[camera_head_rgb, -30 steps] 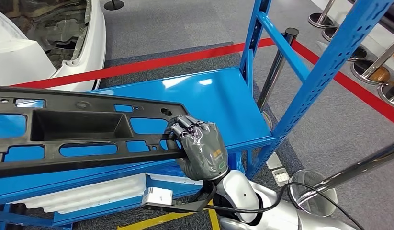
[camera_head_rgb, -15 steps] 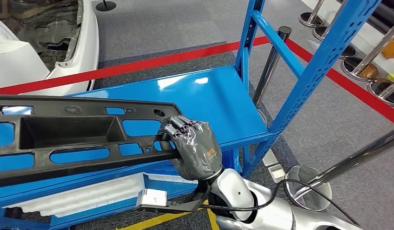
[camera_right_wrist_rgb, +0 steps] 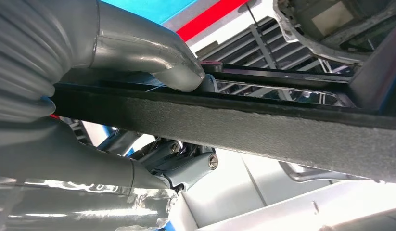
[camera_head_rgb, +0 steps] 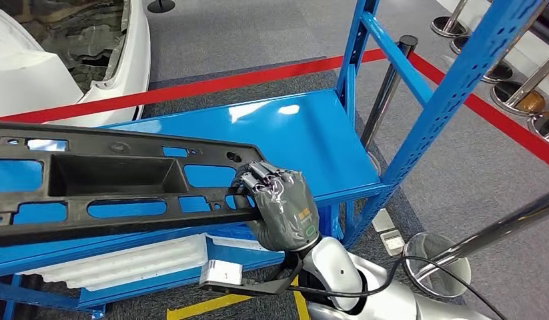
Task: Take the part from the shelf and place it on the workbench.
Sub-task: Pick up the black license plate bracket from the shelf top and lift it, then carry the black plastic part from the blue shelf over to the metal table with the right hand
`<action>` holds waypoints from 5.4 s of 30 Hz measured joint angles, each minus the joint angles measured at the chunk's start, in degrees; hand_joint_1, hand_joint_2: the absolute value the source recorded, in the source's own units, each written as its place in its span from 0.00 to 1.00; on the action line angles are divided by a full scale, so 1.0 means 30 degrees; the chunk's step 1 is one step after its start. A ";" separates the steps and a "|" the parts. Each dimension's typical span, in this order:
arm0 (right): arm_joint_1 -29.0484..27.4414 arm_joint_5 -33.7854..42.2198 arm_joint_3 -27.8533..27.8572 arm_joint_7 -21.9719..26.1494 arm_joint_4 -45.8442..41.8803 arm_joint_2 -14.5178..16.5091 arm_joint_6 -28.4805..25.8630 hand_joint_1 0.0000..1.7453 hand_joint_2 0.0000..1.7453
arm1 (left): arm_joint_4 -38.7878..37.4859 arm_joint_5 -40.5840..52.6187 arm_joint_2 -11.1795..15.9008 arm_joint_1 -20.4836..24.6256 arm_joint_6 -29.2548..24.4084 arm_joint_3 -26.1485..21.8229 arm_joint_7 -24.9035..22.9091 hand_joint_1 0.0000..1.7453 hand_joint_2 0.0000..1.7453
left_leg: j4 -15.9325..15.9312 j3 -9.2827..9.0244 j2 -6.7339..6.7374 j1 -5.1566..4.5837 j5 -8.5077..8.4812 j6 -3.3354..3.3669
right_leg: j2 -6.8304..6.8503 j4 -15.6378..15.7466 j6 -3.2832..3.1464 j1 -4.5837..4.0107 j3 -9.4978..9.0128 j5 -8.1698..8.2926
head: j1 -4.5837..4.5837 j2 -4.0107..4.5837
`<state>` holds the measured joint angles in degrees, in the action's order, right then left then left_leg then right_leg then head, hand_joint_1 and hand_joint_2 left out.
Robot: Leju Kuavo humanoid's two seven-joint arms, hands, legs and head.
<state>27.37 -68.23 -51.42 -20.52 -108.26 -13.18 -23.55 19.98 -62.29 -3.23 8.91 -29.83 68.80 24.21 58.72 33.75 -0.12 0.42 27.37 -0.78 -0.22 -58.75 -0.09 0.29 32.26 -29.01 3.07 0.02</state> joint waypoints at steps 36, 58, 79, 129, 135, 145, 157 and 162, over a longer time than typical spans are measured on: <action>-0.0410 -0.0206 0.0348 0.0088 0.0025 -0.0058 0.0643 1.00 1.00 | -0.0007 0.0457 0.0000 0.0157 0.0168 0.0002 -0.0315 0.00 1.00 | 0.4350 0.1704 0.0066 0.0072 0.2557 -0.0425 | 0.0150 0.0170 -0.0460 0.0040 0.0081 0.0228 | -0.0649 0.0000; -0.0804 -0.0002 0.0430 0.0250 0.0029 -0.0044 0.0574 1.00 1.00 | -0.0009 0.0401 -0.0007 -0.0068 0.0011 0.0002 -0.0244 0.00 1.00 | 0.0080 0.0080 0.0172 0.0064 -0.0061 0.0307 | 0.0070 -0.0447 0.0360 0.0098 -0.0230 -0.0369 | -0.0217 0.0000; -0.0838 -0.0077 0.0495 0.0239 0.0029 -0.0013 0.0566 1.00 1.00 | -0.0007 0.0501 0.0024 -0.0319 -0.0124 0.0002 -0.0047 0.00 1.00 | -0.0283 -0.0879 0.0146 0.0022 0.0500 0.0406 | 0.0132 -0.0747 0.0299 0.0013 0.1001 0.0139 | -0.1008 0.0000; -0.0767 0.0177 0.0501 0.0317 0.0029 0.0087 0.0727 1.00 1.00 | -0.0009 0.0333 0.0029 -0.0221 -0.0168 0.0007 0.0222 0.00 1.00 | 0.4788 0.1993 0.0121 0.0095 0.2682 -0.0585 | 0.0215 0.0190 -0.0376 0.0121 0.0032 0.0146 | -0.1166 0.0000; -0.0768 0.0175 0.0501 0.0326 0.0029 0.0087 0.0721 1.00 1.00 | -0.0007 0.0321 0.0029 -0.0193 -0.0168 0.0005 0.0226 0.00 1.00 | 0.0446 -0.0779 0.0086 0.0105 0.0838 -0.0362 | 0.0192 -0.0155 -0.0190 0.0074 0.0448 0.0309 | -0.1270 0.0000; -0.0804 0.0176 0.0501 0.0326 0.0035 0.0082 0.0716 1.00 1.00 | -0.0011 0.0304 0.0027 -0.0201 -0.0168 0.0002 0.0222 0.00 1.00 | -0.0198 -0.0217 0.0220 0.0089 0.0132 0.0621 | 0.0123 -0.5231 0.0586 0.0129 0.2338 -0.2612 | -0.1023 0.0000; -0.0794 0.0255 0.0501 0.0335 0.0036 0.0080 0.0612 1.00 1.00 | 0.0029 0.0341 0.0102 -0.0317 -0.0120 0.0014 -0.0430 0.00 1.00 | 0.1546 0.0931 0.0155 0.0102 0.0912 -0.0434 | 0.0154 0.0110 -0.0364 0.0114 -0.0215 -0.0086 | -0.1007 0.0000; -0.0812 0.0428 0.0501 0.0273 0.0036 0.0073 0.0432 1.00 1.00 | 0.0608 0.0335 0.0557 -0.0697 -0.0861 0.0144 -0.1335 0.00 1.00 | 0.4908 0.1598 0.0157 0.0130 0.2636 -0.0587 | 0.0194 -0.0019 -0.0492 0.0054 0.0330 0.0243 | -0.1148 0.0000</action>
<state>24.94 -66.94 -49.92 -19.70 -108.15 -12.96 -22.25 21.80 -61.29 -1.56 6.82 -32.42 69.23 20.20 73.45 38.54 0.35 0.81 35.28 -2.54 0.36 -58.81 -1.56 0.45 33.25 -28.29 -0.37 0.02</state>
